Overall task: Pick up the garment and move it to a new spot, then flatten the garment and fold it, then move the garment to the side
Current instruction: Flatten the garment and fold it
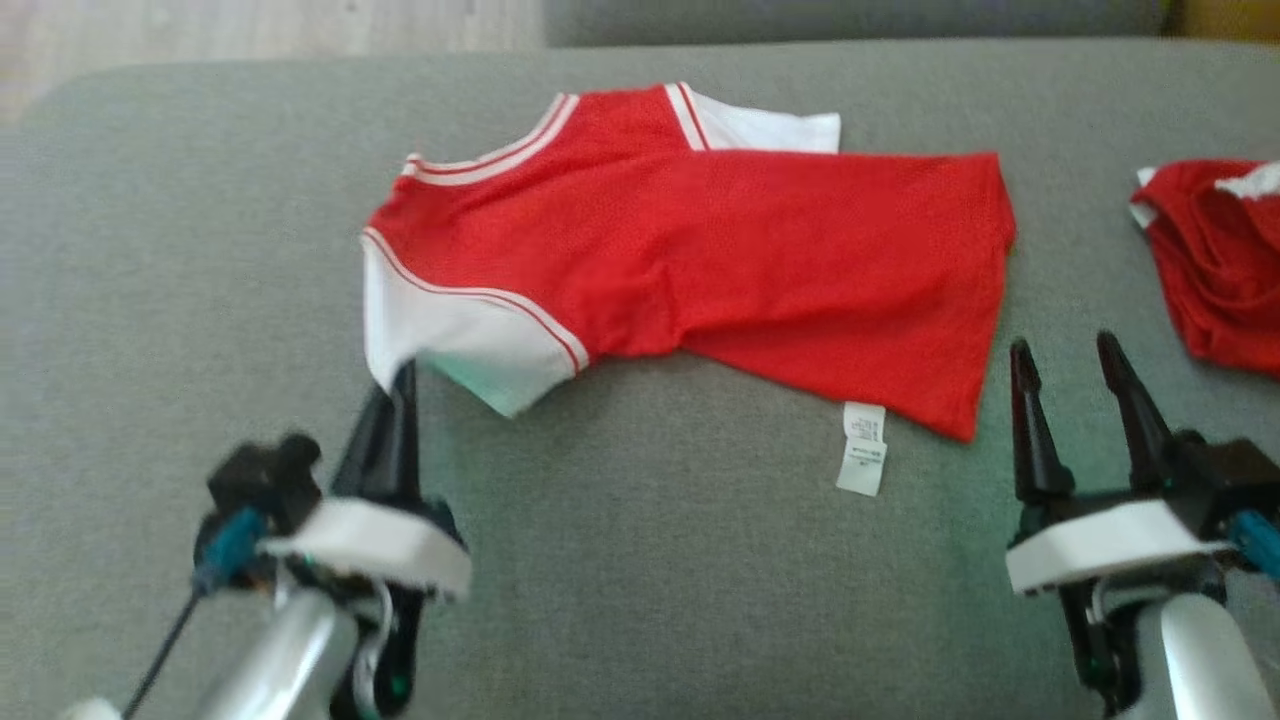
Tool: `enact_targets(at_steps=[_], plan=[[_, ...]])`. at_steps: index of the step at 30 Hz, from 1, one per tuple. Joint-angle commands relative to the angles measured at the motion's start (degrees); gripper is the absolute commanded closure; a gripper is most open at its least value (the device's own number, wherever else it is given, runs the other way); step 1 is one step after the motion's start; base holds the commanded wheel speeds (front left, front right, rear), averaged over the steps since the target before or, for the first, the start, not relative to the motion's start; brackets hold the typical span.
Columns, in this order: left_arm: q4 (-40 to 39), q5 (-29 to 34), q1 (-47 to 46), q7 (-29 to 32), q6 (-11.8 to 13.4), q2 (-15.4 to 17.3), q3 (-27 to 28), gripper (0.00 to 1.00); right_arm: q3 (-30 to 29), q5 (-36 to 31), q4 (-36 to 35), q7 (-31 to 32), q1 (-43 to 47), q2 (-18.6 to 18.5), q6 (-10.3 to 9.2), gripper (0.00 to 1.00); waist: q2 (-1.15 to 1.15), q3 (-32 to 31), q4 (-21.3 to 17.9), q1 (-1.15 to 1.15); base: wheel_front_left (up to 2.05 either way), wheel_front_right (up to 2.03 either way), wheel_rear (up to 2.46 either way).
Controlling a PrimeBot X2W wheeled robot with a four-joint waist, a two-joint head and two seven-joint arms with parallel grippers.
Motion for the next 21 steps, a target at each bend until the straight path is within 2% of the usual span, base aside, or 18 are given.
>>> enact_targets(at_steps=[1,7,10,14,15,16,17,18,21], plan=[[-3.52,-0.38,0.30,0.71,0.77,1.91,1.62,1.00,0.98,0.30,-1.61,-0.41,-0.02,-0.31,-0.04,0.00,0.00,-1.86,1.72,0.01,0.00,0.00,0.00],[-16.76,-3.36,10.45,7.11,5.63,4.88,1.37,1.00,0.02,0.55,-1.77,-0.27,1.43,-0.31,-0.04,0.00,0.00,-3.06,2.77,0.01,0.00,0.00,0.00],[-18.39,-5.29,12.80,9.56,6.35,5.53,1.32,1.00,-0.04,0.45,-1.89,-0.21,1.52,-0.31,-0.04,0.00,0.00,-2.80,2.69,0.01,0.00,0.00,0.00],[-15.11,-8.49,12.94,11.49,5.50,5.03,1.94,1.00,0.57,0.22,-1.92,-0.10,1.22,-0.31,-0.04,0.00,0.00,-2.16,2.05,0.01,0.00,0.00,0.00],[-13.69,-9.15,12.67,11.65,5.31,4.78,2.26,0.82,0.79,0.17,-1.89,-0.06,1.13,-0.31,-0.04,0.00,0.00,-2.05,1.81,0.01,0.00,0.00,0.00],[-12.09,-9.70,12.37,11.77,5.18,4.55,2.57,0.57,0.94,0.13,-1.85,-0.04,1.09,-0.31,-0.04,0.00,0.00,-2.00,1.64,0.01,0.00,0.00,0.00],[-10.51,-9.83,12.03,11.79,4.98,4.61,2.72,0.06,1.14,0.09,-1.81,-0.01,1.03,-0.31,-0.04,0.00,0.00,-1.95,1.40,0.01,0.00,0.00,0.00],[-9.07,-9.75,11.67,11.45,4.87,4.66,2.97,0.00,1.26,0.06,-1.76,-0.01,1.01,-0.31,-0.04,0.00,0.00,-1.95,1.25,0.01,0.00,0.00,0.00],[-5.89,-9.91,11.19,9.57,4.33,4.47,4.05,0.00,1.18,-0.07,-1.61,0.02,1.18,-0.31,-0.04,0.00,0.00,-2.24,1.08,0.01,0.00,0.00,0.00]])
